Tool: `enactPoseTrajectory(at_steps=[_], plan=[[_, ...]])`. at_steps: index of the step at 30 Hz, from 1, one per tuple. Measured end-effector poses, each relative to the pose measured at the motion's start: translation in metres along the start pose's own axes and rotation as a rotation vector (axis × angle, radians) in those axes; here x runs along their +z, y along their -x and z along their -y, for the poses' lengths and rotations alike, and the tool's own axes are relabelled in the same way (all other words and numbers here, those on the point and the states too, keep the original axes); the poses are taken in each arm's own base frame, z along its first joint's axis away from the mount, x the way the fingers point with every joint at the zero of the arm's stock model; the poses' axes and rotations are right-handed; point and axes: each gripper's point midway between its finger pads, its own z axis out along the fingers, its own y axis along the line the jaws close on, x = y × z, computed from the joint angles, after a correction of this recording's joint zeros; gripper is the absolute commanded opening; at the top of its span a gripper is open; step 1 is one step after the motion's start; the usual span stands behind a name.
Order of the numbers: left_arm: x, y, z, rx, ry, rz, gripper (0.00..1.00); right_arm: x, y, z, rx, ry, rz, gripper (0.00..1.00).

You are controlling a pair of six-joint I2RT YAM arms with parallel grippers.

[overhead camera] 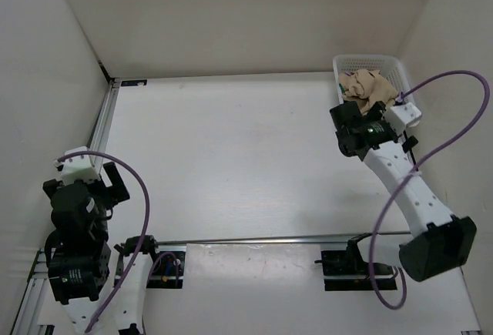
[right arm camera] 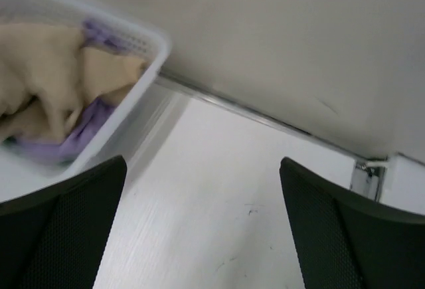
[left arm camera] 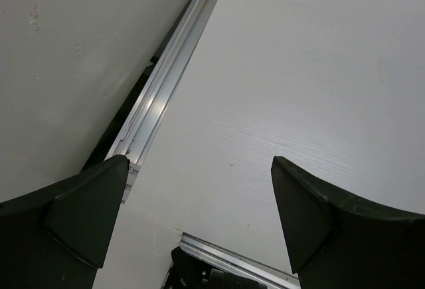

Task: Fold and stack the t-shirts
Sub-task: Grab crumpled tshirt from bin with the right arm

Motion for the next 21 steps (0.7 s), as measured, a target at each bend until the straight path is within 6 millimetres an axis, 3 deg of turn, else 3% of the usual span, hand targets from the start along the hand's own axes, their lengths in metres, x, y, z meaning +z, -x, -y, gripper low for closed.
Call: enactPoseTrajectory(at_steps=[3,5,8,11,14,15,17,21], plan=[[0.002,0.001,0.010,0.001,-0.051,-0.004,0.99,-0.018,0.005,-0.041,-0.042,0.252,-0.150,0.99],[0.005,0.002,0.015,0.002,-0.079,-0.007,0.99,-0.020,0.009,-0.073,-0.073,0.433,-0.236,0.99],[0.010,-0.003,0.023,0.006,-0.114,-0.025,0.99,-0.014,0.030,-0.123,-0.102,0.610,-0.282,0.99],[0.021,-0.016,0.030,0.016,-0.132,-0.069,0.99,0.004,0.068,-0.206,-0.094,0.762,-0.278,0.99],[0.034,-0.030,0.036,0.030,-0.145,-0.141,0.99,0.029,0.079,-0.259,-0.085,0.810,-0.282,0.99],[0.038,-0.033,0.038,0.034,-0.147,-0.163,0.99,0.047,0.078,-0.285,-0.063,0.822,-0.282,0.97],[0.045,-0.038,0.040,0.039,-0.147,-0.200,0.99,0.069,0.059,-0.303,-0.057,0.821,-0.325,0.94],[0.053,-0.045,0.041,0.041,-0.139,-0.244,0.99,0.112,-0.005,-0.311,-0.043,0.774,-0.485,0.86]])
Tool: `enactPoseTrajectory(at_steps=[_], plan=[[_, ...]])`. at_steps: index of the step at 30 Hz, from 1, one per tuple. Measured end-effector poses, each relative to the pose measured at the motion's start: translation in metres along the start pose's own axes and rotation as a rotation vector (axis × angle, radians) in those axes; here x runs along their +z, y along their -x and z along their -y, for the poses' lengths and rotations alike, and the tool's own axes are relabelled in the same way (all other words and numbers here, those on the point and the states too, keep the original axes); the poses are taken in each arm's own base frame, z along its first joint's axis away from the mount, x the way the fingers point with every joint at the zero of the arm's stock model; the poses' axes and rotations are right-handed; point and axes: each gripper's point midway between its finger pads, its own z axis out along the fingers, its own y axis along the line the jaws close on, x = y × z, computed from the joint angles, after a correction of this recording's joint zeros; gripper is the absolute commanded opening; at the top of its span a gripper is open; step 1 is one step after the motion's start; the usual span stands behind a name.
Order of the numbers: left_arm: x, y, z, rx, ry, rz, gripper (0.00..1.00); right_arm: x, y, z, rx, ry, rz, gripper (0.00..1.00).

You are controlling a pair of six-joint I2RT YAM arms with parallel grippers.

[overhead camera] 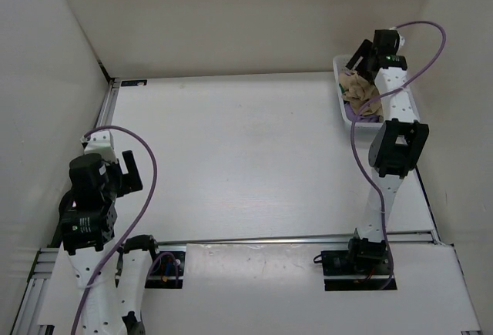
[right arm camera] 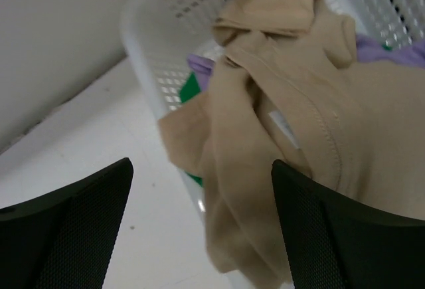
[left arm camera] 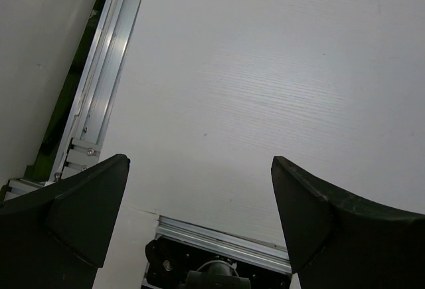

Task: Fold and stack the t-shirts
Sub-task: Grab crumpled tshirt from bin with the right arm

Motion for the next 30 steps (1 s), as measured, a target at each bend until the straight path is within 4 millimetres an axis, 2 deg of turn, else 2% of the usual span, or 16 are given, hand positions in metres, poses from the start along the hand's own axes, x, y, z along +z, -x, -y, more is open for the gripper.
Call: enactPoseTrajectory(at_steps=[1,4,5,9,11,14,15,16,18,25,30], plan=[[0.001,-0.001,0.000,-0.002,0.003,-0.005,0.99,0.009,-0.011,0.011,0.019,-0.018,-0.035,0.84],[0.002,-0.004,-0.002,-0.008,0.009,-0.013,0.99,0.021,-0.028,0.032,0.058,-0.060,-0.084,0.68],[0.002,-0.004,-0.002,-0.009,0.008,-0.015,0.99,0.022,-0.031,0.036,0.063,-0.070,-0.091,0.54],[0.002,-0.004,-0.001,-0.014,0.002,-0.016,0.99,0.020,-0.044,0.043,0.056,-0.108,-0.110,0.12],[0.002,-0.004,0.000,-0.014,-0.004,-0.016,0.99,0.017,-0.048,0.048,0.047,-0.131,-0.117,0.00],[0.002,-0.004,0.002,-0.015,-0.013,-0.015,0.99,0.015,-0.053,0.053,0.032,-0.168,-0.125,0.03],[0.002,-0.004,0.002,-0.015,-0.017,-0.015,0.99,0.013,-0.053,0.055,0.027,-0.182,-0.127,0.36],[0.002,-0.004,0.003,-0.015,-0.019,-0.013,0.99,0.012,-0.053,0.058,0.028,-0.199,-0.125,0.55],[0.001,-0.004,0.004,-0.015,-0.025,-0.011,0.99,0.005,-0.054,0.063,0.020,-0.224,-0.123,0.75],[-0.002,-0.003,0.008,-0.016,-0.049,0.005,0.99,-0.032,-0.050,0.074,-0.048,-0.337,-0.081,0.79],[-0.002,-0.003,0.009,-0.017,-0.058,0.006,0.99,-0.039,-0.048,0.079,-0.066,-0.390,-0.058,0.82]])
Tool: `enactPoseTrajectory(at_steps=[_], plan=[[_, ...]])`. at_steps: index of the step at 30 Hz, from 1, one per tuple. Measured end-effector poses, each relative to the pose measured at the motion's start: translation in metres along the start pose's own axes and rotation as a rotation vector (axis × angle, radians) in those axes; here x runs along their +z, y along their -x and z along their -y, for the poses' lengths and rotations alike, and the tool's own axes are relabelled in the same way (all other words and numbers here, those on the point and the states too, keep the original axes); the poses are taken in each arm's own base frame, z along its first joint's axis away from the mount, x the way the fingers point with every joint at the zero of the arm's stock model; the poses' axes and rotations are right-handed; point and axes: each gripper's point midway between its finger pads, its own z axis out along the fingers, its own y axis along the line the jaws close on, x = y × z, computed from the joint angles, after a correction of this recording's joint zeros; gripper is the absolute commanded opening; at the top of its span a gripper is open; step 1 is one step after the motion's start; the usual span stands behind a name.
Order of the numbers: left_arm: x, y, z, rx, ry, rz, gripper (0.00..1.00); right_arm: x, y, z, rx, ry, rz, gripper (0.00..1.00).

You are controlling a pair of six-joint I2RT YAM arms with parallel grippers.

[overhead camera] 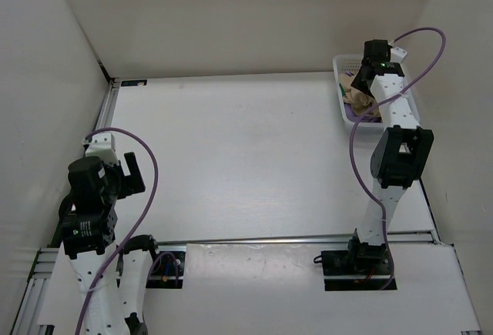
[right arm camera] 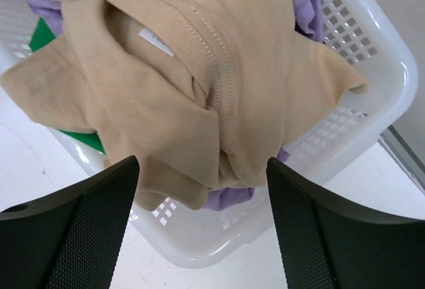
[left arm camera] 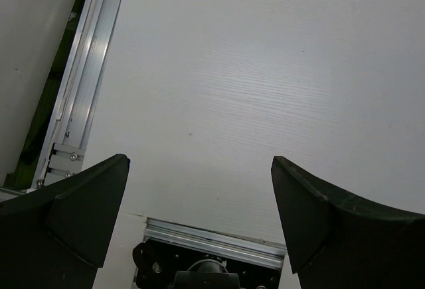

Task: Fold and stack the t-shirts
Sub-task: Grab crumpled tshirt from bin with the right arm, then move the tshirt to the center of the board

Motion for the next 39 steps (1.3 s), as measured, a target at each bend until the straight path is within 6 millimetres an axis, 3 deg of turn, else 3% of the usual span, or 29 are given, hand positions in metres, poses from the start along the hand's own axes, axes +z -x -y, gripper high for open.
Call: enactPoseTrajectory(at_steps=[4,7,8,11,15,18,22,27,31,33,35,36,39], plan=[[0.000,0.000,0.001,0.000,-0.003,0.000,0.99,0.009,-0.009,0.001,-0.016,-0.016,-0.029,0.81],[0.000,0.000,0.001,0.000,-0.004,0.000,0.99,0.025,-0.018,-0.005,-0.031,-0.016,-0.057,0.55],[0.000,0.000,0.001,0.000,-0.004,0.000,0.99,0.031,-0.023,-0.006,-0.032,-0.015,-0.073,0.33],[0.000,0.000,0.000,-0.002,-0.001,0.000,0.99,0.036,-0.031,-0.008,-0.042,-0.010,-0.097,0.00],[0.000,0.000,-0.001,-0.006,0.005,0.000,0.99,0.028,-0.021,-0.007,-0.026,-0.010,-0.068,0.00],[0.000,0.000,-0.001,-0.006,0.003,0.000,0.99,0.006,0.001,-0.005,-0.043,-0.005,0.001,0.00],[-0.002,0.000,0.001,-0.007,-0.006,0.007,0.99,-0.062,0.051,-0.003,-0.066,0.013,0.185,0.00],[-0.009,0.004,0.004,-0.007,-0.028,0.039,0.99,-0.180,0.111,0.009,-0.004,0.107,0.431,0.00],[-0.018,0.011,0.006,-0.008,-0.038,0.082,0.99,-0.269,0.141,0.019,0.034,0.224,0.605,0.00],[-0.022,0.013,0.006,-0.008,-0.043,0.099,0.99,-0.313,0.142,0.010,0.017,0.337,0.664,0.00],[-0.025,0.014,0.007,-0.008,-0.046,0.109,0.99,-0.361,0.131,-0.012,-0.022,0.507,0.703,0.00],[-0.025,0.014,0.007,-0.008,-0.048,0.111,0.99,-0.390,0.119,-0.027,-0.053,0.633,0.714,0.00],[-0.026,0.015,0.007,-0.008,-0.050,0.117,0.99,-0.444,0.084,-0.054,-0.113,0.897,0.702,0.00]])
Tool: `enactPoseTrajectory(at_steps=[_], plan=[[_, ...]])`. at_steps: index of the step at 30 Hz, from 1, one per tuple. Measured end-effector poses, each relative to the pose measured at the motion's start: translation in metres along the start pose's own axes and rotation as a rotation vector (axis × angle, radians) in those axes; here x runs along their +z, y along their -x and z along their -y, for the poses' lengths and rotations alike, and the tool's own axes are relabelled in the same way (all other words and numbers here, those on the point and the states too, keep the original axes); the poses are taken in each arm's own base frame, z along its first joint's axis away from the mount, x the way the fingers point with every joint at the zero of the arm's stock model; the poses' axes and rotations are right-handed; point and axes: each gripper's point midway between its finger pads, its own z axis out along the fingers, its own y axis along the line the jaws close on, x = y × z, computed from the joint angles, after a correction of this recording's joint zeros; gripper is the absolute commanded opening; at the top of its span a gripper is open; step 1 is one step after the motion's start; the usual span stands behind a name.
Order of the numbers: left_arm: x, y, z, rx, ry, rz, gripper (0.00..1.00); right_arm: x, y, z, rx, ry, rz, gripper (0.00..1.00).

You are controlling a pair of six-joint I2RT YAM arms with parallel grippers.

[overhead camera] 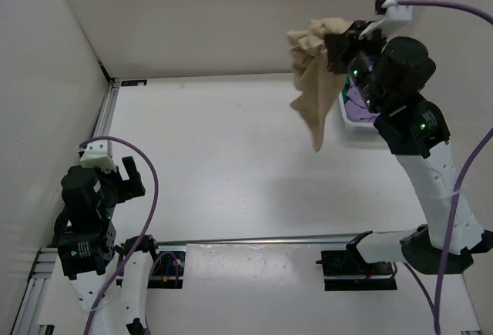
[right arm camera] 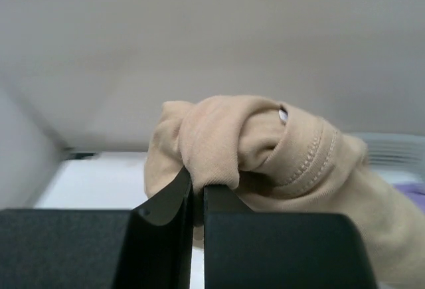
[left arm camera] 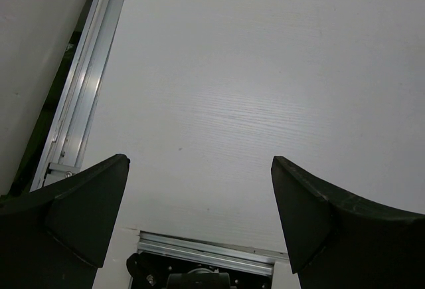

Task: Fold and stack the t-shirts
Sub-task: Move the tshirt to the center of the board

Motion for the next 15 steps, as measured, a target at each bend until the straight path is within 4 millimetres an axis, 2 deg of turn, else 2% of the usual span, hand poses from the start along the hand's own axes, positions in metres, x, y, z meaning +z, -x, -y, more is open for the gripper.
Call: enactPoseTrajectory(at_steps=[2,4,5,7,8,9,10,11,14,15], plan=[[0.000,0.000,0.000,0.000,-0.001,0.002,0.99,-0.013,-0.013,-0.037,0.059,0.137,-0.027,0.00],[0.000,0.001,0.001,0.003,-0.005,0.005,0.99,-0.022,-0.040,-0.066,0.121,0.235,-0.095,0.06],[0.000,0.001,0.001,0.005,-0.007,0.006,0.99,-0.023,-0.057,-0.078,0.156,0.267,-0.136,0.30],[0.000,0.001,0.002,0.007,-0.010,0.006,0.99,-0.019,-0.096,-0.095,0.229,0.278,-0.238,0.66],[0.000,0.001,0.002,0.009,-0.014,0.005,0.99,-0.013,-0.121,-0.102,0.262,0.267,-0.302,0.89],[0.000,0.001,0.003,0.010,-0.018,0.004,0.99,-0.002,-0.151,-0.105,0.277,0.238,-0.378,0.94],[0.000,0.002,0.003,0.011,-0.019,0.004,0.99,0.005,-0.167,-0.106,0.291,0.216,-0.420,0.97],[0.001,0.003,0.004,0.012,-0.021,0.000,0.99,0.017,-0.196,-0.105,0.296,0.185,-0.497,0.97],[0.006,0.008,0.004,0.012,-0.023,-0.029,0.99,0.042,-0.274,-0.088,0.271,0.074,-0.706,0.97],[0.009,0.010,0.004,0.012,-0.023,-0.042,0.99,0.043,-0.297,-0.079,0.248,0.035,-0.765,0.97]])
